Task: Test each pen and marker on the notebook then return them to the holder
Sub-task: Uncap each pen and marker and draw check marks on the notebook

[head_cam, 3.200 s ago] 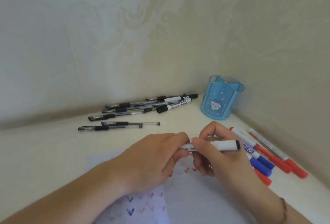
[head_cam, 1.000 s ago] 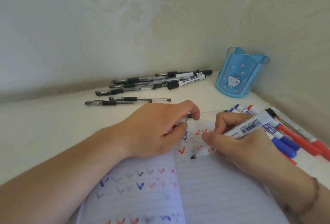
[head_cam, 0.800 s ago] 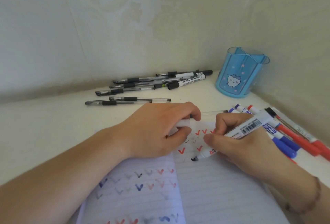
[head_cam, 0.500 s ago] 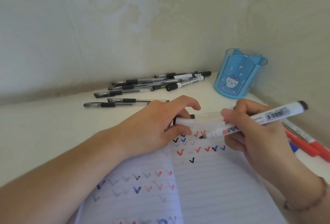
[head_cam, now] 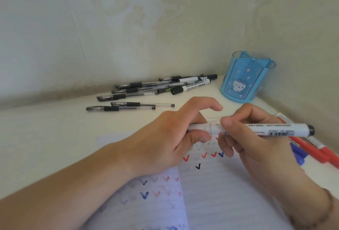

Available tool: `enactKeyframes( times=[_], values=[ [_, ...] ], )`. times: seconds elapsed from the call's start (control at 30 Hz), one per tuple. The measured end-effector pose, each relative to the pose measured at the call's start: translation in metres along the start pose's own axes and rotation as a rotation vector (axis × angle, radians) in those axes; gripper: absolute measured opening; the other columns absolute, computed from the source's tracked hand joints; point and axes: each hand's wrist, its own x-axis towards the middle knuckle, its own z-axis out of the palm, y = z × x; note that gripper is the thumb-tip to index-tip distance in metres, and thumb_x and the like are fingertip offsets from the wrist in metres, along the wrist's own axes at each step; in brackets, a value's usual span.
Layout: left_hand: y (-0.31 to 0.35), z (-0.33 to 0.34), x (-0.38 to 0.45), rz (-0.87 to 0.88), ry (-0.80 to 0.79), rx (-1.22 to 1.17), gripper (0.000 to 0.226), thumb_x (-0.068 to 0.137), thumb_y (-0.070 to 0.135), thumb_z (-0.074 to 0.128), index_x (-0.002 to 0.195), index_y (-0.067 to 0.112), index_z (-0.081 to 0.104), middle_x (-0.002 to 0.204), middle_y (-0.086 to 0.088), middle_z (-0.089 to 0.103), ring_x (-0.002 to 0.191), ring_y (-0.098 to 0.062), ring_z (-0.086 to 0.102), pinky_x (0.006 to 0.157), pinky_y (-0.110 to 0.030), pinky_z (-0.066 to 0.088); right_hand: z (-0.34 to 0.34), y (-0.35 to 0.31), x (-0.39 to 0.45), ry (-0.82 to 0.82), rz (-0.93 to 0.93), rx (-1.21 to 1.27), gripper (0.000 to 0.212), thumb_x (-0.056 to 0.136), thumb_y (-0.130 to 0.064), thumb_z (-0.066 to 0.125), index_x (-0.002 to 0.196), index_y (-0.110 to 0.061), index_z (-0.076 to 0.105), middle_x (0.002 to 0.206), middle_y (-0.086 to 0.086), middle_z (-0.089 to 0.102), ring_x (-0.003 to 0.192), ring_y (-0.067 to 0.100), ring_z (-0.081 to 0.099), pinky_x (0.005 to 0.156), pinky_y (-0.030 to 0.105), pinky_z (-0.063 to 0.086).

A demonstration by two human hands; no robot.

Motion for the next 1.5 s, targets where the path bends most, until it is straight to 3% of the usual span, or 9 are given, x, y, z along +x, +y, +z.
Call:
enactKeyframes(
  times=[0.43, 0.53, 0.63, 0.7, 0.8, 0.97, 1.2, 1.3, 1.5],
  values=[
    [0.021, 0.007, -0.001, 0.156, 0.061, -0.142, 0.034, 0.097, 0.003, 0.044, 0.126, 0.02, 0.037, 0.082, 0.003, 0.07, 0.079, -0.005, 0.068, 0.073, -0.019, 0.05, 0.032, -0.007, -0.012, 0.183, -0.13, 0.007, 0.035, 0.07, -0.03, 0.066, 0.054, -0.013, 0.04, 0.039, 0.003, 0.049, 0.033, 0.017, 0.044, 0.039, 0.023, 0.038],
    [0.025, 0.007, 0.003, 0.13, 0.097, -0.135, 0.037, 0.096, 0.013, 0.05, 0.127, 0.025, 0.036, 0.079, 0.019, 0.065, 0.07, 0.011, 0.06, 0.068, -0.007, 0.044, 0.033, -0.019, -0.008, 0.166, -0.124, -0.064, 0.034, 0.072, -0.032, 0.073, 0.056, -0.014, 0.049, 0.042, 0.002, 0.052, 0.037, 0.011, 0.045, 0.039, 0.022, 0.037],
    [0.018, 0.006, 0.002, -0.055, 0.159, -0.241, 0.06, 0.087, 0.032, 0.068, 0.133, 0.039, 0.031, 0.086, 0.017, 0.07, 0.076, -0.005, 0.068, 0.069, -0.021, 0.054, 0.017, -0.029, -0.002, 0.052, -0.093, -0.176, 0.033, 0.084, -0.04, 0.067, 0.071, -0.011, 0.059, 0.059, -0.004, 0.063, 0.052, 0.007, 0.057, 0.048, 0.017, 0.045],
    [0.006, 0.006, -0.001, -0.164, 0.154, -0.113, 0.072, 0.083, 0.053, 0.066, 0.138, 0.047, 0.02, 0.103, 0.013, 0.068, 0.093, -0.009, 0.066, 0.078, -0.026, 0.053, -0.008, -0.034, 0.005, 0.078, -0.099, -0.274, 0.039, 0.085, -0.063, 0.051, 0.072, -0.028, 0.06, 0.077, -0.006, 0.064, 0.068, 0.014, 0.06, 0.058, 0.026, 0.051],
    [-0.014, 0.006, -0.004, -0.237, 0.068, 0.281, 0.063, 0.087, 0.061, 0.052, 0.139, 0.046, 0.02, 0.12, 0.022, 0.053, 0.109, 0.001, 0.05, 0.094, -0.027, 0.044, -0.058, -0.037, 0.018, 0.308, -0.132, -0.56, 0.048, 0.084, -0.073, 0.035, 0.079, -0.027, 0.047, 0.06, -0.002, 0.053, 0.05, 0.015, 0.05, 0.046, 0.028, 0.046],
    [-0.027, 0.0, -0.002, -0.294, 0.092, 0.446, 0.045, 0.091, 0.053, 0.05, 0.131, 0.032, 0.047, 0.125, 0.02, 0.049, 0.12, -0.003, 0.037, 0.103, -0.022, 0.031, -0.124, -0.02, 0.026, 0.329, 0.243, -1.312, 0.029, 0.093, -0.044, 0.046, 0.075, -0.024, 0.057, 0.067, -0.001, 0.063, 0.068, 0.028, 0.06, 0.067, 0.041, 0.052],
    [-0.03, -0.001, -0.002, -0.348, 0.091, 0.617, 0.045, 0.086, 0.06, 0.043, 0.119, 0.034, 0.055, 0.113, 0.019, 0.052, 0.104, -0.01, 0.037, 0.095, -0.033, 0.038, -0.115, -0.012, 0.027, 0.304, 0.426, -1.396, 0.023, 0.077, -0.047, 0.07, 0.072, -0.028, 0.057, 0.076, -0.007, 0.064, 0.071, 0.021, 0.06, 0.068, 0.035, 0.053],
    [-0.029, -0.002, -0.002, -0.351, 0.088, 0.666, 0.034, 0.09, 0.057, 0.047, 0.115, 0.035, 0.053, 0.1, 0.018, 0.042, 0.096, -0.009, 0.03, 0.092, -0.027, 0.034, -0.094, -0.017, 0.03, 0.365, 0.193, -1.451, 0.016, 0.083, -0.044, 0.06, 0.081, -0.029, 0.062, 0.089, -0.002, 0.066, 0.083, 0.024, 0.057, 0.071, 0.036, 0.05],
    [-0.024, -0.004, 0.0, -0.352, 0.101, 0.653, 0.023, 0.091, 0.053, 0.046, 0.094, 0.031, 0.053, 0.085, 0.013, 0.045, 0.092, -0.014, 0.046, 0.084, -0.03, 0.04, -0.011, 0.002, 0.096, -0.257, -0.195, -1.482, 0.028, 0.093, -0.024, 0.056, 0.121, -0.028, 0.059, 0.126, -0.01, 0.058, 0.122, 0.017, 0.046, 0.094, 0.04, 0.046]
  ],
)
